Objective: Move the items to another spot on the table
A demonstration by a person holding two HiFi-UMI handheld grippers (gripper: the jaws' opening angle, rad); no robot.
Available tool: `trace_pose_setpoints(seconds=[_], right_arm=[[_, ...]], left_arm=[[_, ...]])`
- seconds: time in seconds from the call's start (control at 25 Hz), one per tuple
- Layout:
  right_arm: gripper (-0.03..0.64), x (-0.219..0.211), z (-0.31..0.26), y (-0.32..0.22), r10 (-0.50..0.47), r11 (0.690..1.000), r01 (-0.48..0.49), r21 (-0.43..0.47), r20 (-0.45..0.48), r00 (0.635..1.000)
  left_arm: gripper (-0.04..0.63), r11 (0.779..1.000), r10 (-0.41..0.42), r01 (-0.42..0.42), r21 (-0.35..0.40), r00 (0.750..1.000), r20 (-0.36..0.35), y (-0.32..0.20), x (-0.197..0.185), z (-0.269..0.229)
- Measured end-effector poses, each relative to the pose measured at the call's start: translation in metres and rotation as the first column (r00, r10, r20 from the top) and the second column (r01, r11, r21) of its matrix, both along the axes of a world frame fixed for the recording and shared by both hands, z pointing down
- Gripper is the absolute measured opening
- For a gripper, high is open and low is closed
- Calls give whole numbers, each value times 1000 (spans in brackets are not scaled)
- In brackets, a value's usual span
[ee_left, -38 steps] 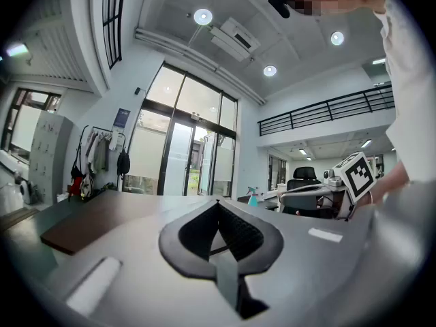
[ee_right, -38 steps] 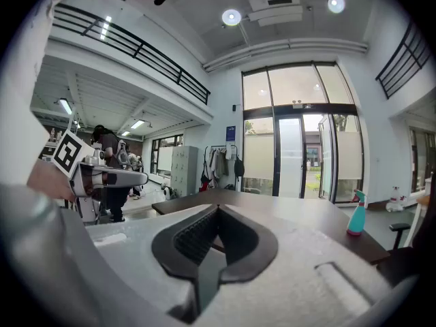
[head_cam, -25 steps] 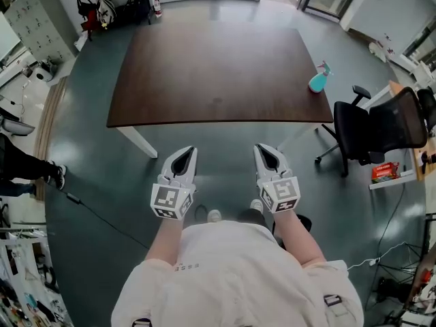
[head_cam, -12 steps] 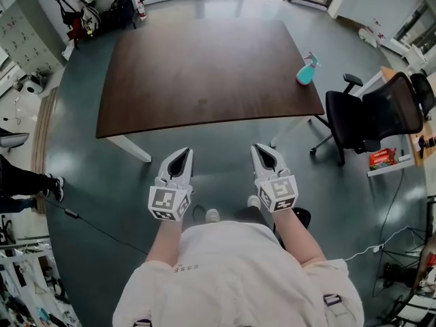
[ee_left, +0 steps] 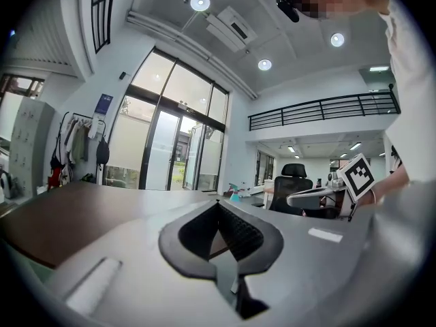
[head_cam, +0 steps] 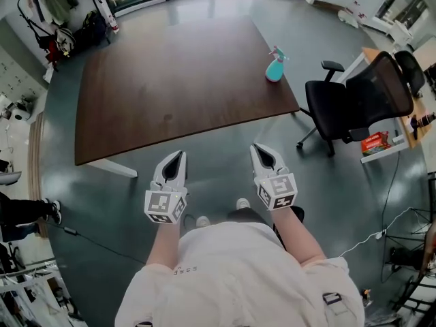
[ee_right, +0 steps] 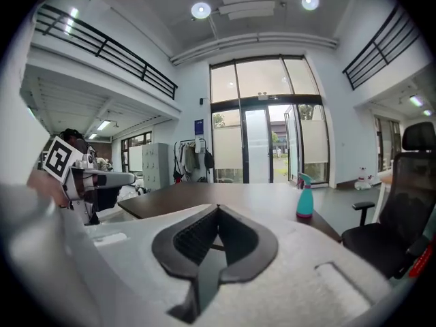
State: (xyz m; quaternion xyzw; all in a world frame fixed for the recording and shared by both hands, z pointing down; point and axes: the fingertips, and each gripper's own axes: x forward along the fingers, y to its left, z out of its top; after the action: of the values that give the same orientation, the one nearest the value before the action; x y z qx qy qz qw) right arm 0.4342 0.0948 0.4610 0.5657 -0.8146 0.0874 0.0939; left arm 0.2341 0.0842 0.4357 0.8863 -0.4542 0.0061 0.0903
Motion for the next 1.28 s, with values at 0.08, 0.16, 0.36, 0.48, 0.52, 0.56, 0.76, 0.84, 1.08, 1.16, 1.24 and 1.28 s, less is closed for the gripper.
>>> trace_pose_setpoints(seconds=[0.08, 0.16, 0.36, 0.48, 0.52, 0.56, 0.76, 0.84, 1.08, 1.16, 1.24, 1.28], right_arm=[[-9, 30, 0, -9, 14, 1000, -14, -2, 3, 1000], [-9, 58, -1, -20, 20, 1000, -20, -2, 6, 1000], [-9, 119, -2, -43, 26, 1000, -26, -7, 10, 1000], [-9, 152, -2, -52, 26, 999, -26, -19, 7, 1000], [-9, 163, -2, -55, 31, 999, -31, -22, 5, 1000], [-9, 175, -1, -57, 38, 999, -38, -23, 3, 999], [-9, 218, 4, -73, 94, 995, -94, -34, 15, 995], [-9, 226, 9, -81, 106, 993, -105, -47, 25, 994], [-9, 241, 14, -115, 136, 989, -133, -62, 42, 990], [-9, 250, 11, -131, 155, 987, -153, -50, 32, 987], [-9, 260, 10, -150, 178, 983, -176, -50, 29, 984], [-9, 265, 10, -162, 189, 981, -187, -52, 27, 982]], left_arm=[[15, 1000, 0, 0, 4, 1000, 0, -10, 25, -2], [15, 1000, 0, 0, 4, 1000, 1, -21, 51, -3], [15, 1000, 7, -7, -4, 1000, -9, -45, 111, -5], [15, 1000, 6, -6, -7, 1000, -19, -57, 140, -8], [15, 1000, 7, -7, -7, 1000, -18, -61, 148, -9], [15, 1000, 10, -10, -8, 1000, -16, -64, 157, -9], [15, 998, 58, -57, -24, 998, 8, -84, 193, -4], [15, 996, 78, -78, -33, 997, 5, -94, 205, -2], [15, 987, 154, -154, -47, 988, -2, -144, 239, 6], [15, 984, 171, -171, -56, 985, -8, -167, 249, 11], [15, 979, 194, -194, -57, 981, -6, -192, 257, 12], [15, 977, 205, -206, -56, 979, -7, -205, 261, 12]])
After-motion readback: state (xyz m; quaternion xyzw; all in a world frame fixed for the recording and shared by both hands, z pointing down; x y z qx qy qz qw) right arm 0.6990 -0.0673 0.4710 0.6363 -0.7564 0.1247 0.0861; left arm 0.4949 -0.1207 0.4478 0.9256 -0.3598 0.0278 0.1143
